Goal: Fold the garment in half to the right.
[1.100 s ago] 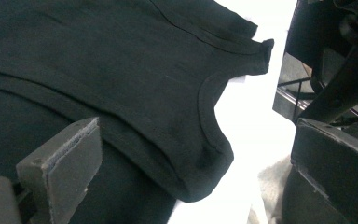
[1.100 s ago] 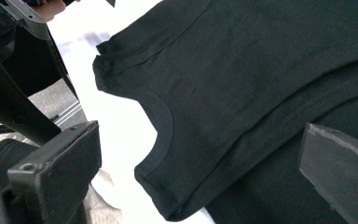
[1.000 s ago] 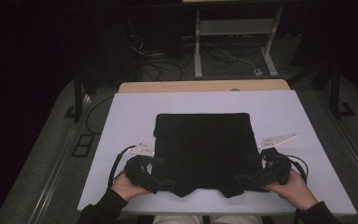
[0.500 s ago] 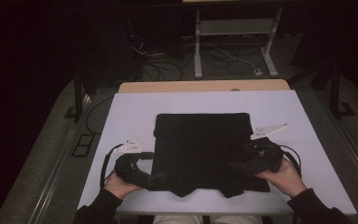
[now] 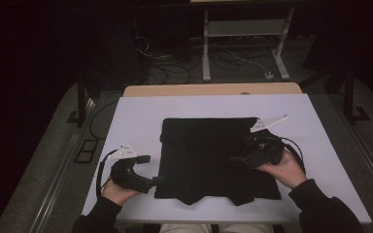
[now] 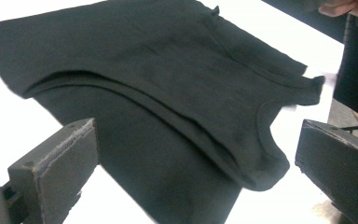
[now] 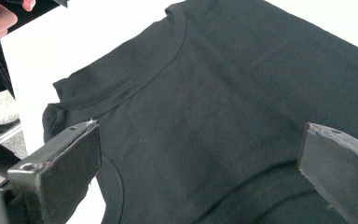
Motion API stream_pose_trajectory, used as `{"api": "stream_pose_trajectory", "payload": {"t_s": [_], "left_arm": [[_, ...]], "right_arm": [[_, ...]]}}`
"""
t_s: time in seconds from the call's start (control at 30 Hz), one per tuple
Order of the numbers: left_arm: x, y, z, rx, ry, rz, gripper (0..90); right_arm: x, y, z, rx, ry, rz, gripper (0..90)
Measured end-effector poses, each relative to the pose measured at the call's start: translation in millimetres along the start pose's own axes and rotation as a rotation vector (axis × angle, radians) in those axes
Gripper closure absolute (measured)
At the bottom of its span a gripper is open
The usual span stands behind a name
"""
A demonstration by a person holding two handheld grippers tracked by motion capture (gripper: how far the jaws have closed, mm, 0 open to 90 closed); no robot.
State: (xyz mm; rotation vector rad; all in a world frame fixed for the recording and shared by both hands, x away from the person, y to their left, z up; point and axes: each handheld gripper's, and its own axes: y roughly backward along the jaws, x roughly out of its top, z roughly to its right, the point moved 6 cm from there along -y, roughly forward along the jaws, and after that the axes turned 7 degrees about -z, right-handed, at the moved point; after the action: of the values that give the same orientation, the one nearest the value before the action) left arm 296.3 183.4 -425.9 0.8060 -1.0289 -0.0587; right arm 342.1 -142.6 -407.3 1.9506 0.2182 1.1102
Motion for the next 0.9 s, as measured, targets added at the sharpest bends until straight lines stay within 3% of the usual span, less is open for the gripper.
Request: {"api": "stream_pose_trajectory", "payload": {"t_s": [0.5,0.9], "left_arm": [[-15.8,7.0,-13.3,0.057,0.020,-0.002,0.0],[-26.7,2.2,-12.4,0.038,0.013,-0.041,0.0]], "right_arm": [[39.6,-20.9,1.3,-0.025,0.060,-0.020,0.0],[58.8,-38.1,12.8,-0.026,0.052,-0.028,0.0]]}}
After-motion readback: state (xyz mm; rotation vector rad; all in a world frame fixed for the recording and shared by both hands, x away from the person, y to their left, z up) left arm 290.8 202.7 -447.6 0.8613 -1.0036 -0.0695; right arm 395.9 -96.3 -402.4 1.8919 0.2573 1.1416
